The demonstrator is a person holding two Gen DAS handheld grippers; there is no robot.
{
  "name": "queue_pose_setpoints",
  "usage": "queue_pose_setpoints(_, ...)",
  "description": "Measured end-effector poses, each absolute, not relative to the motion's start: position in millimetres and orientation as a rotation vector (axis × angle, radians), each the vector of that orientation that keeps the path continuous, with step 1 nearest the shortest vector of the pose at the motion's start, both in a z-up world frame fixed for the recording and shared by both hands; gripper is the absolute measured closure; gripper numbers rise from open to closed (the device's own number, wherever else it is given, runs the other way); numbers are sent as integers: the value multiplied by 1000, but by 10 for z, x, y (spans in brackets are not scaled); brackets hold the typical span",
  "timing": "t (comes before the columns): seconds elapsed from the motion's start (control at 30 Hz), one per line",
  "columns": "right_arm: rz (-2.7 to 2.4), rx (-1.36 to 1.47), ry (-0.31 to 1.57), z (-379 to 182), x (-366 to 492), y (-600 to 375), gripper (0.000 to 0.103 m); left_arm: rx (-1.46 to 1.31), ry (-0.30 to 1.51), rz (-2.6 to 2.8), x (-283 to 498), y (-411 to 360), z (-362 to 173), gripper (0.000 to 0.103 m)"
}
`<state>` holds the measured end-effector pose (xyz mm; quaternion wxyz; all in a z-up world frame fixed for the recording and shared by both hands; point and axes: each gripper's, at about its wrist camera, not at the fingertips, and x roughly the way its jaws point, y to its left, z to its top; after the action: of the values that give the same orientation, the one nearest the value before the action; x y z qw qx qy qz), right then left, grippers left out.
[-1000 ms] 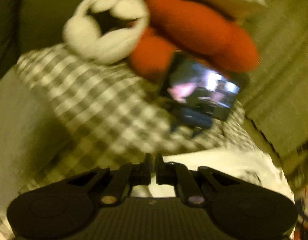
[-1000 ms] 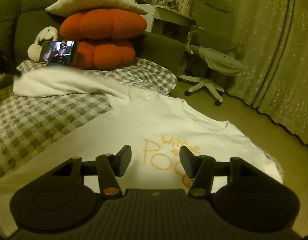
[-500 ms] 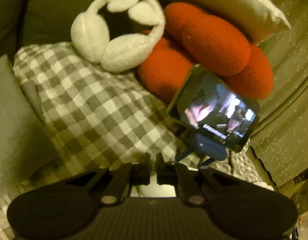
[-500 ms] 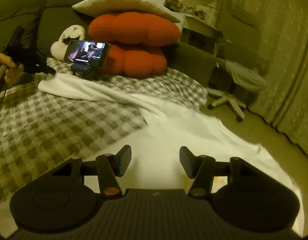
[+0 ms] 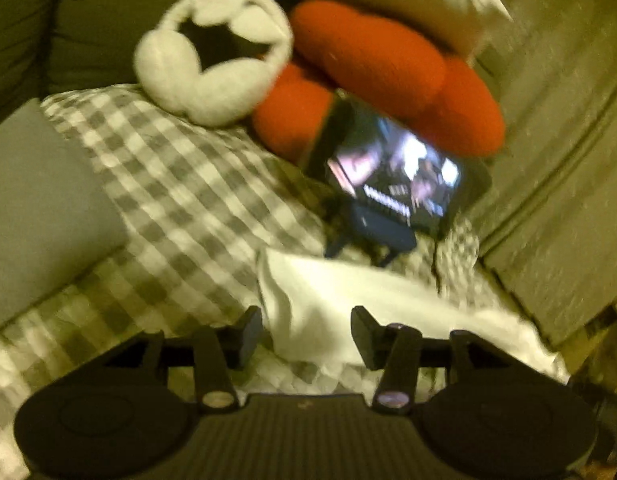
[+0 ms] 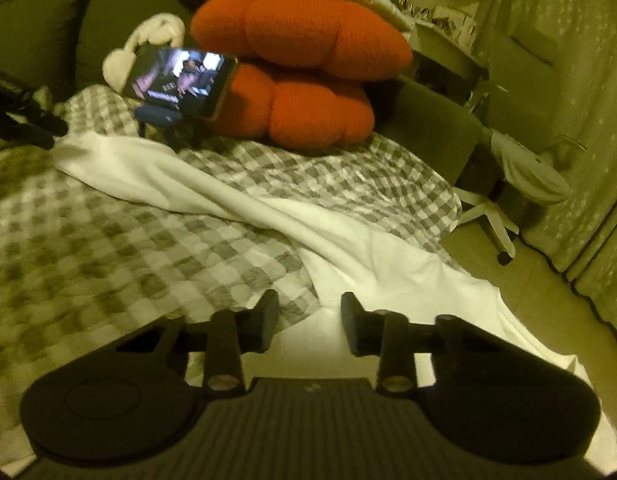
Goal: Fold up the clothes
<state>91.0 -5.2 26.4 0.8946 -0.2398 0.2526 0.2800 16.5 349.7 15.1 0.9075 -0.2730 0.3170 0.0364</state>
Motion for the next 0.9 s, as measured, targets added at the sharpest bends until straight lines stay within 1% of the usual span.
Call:
queue_pose_setpoints(0.1, 556, -541, 525, 199, 1010, 29, 70, -531, 650, 104, 259, 3428, 21, 59)
queue_pose_setpoints(0.13, 546, -559, 528, 173, 1046, 51, 72, -510, 645, 115, 280, 3410, 23, 62)
queue_pose_setpoints(0.17, 536, -578, 531, 148, 1082, 73, 78, -487, 642, 127, 304, 3391, 28, 86)
queue_pose_setpoints(0.2, 526, -618, 537, 87, 1119, 97, 90, -451, 649, 132, 334, 3369, 34, 98)
queue_pose_setpoints(0.3, 555, -596, 551, 128, 1171, 74, 92, -483, 621, 123, 307, 3464, 104, 99)
queue_pose_setpoints(0.4, 605, -414, 542, 476, 1162, -152, 92, -597, 528, 88, 123, 3700, 374, 99)
queue_pose_setpoints(0.43, 627, -384, 529, 590, 1129, -235, 92, -589, 517, 88, 96, 3723, 416, 99)
queue_pose_setpoints(0.5, 679, -387, 532, 676, 1074, -320, 92, -557, 502, 94, 54, 3746, 481, 99)
queue_pose_setpoints(0.57, 717, -461, 578, 578, 1058, -294, 92, -514, 561, 114, 95, 3695, 358, 99)
queue_pose_setpoints(0.63, 745, -540, 654, 379, 1059, -203, 87, -518, 629, 124, 103, 3667, 177, 99)
queue_pose_setpoints(0.7, 742, -605, 633, 300, 1016, -122, 85, -532, 651, 123, 70, 3688, 73, 98)
queue_pose_setpoints(0.73, 761, -580, 618, 357, 1027, -123, 84, -539, 653, 120, 54, 3708, 46, 97)
queue_pose_setpoints(0.77, 783, -549, 604, 421, 1043, -129, 79, -552, 649, 118, 42, 3743, 47, 96)
queue_pose_setpoints(0.8, 811, -498, 588, 512, 1085, -152, 60, -556, 643, 121, 37, 3776, 69, 95)
queue_pose_setpoints(0.83, 840, -444, 572, 606, 1131, -177, 39, -558, 637, 126, 32, 3808, 94, 95)
queue_pose_setpoints(0.87, 826, -441, 559, 646, 1203, -146, 34, -550, 627, 134, 33, 3829, 119, 95)
queue_pose_setpoints(0.9, 806, -445, 547, 678, 1278, -108, 33, -539, 617, 144, 33, 3848, 145, 95)
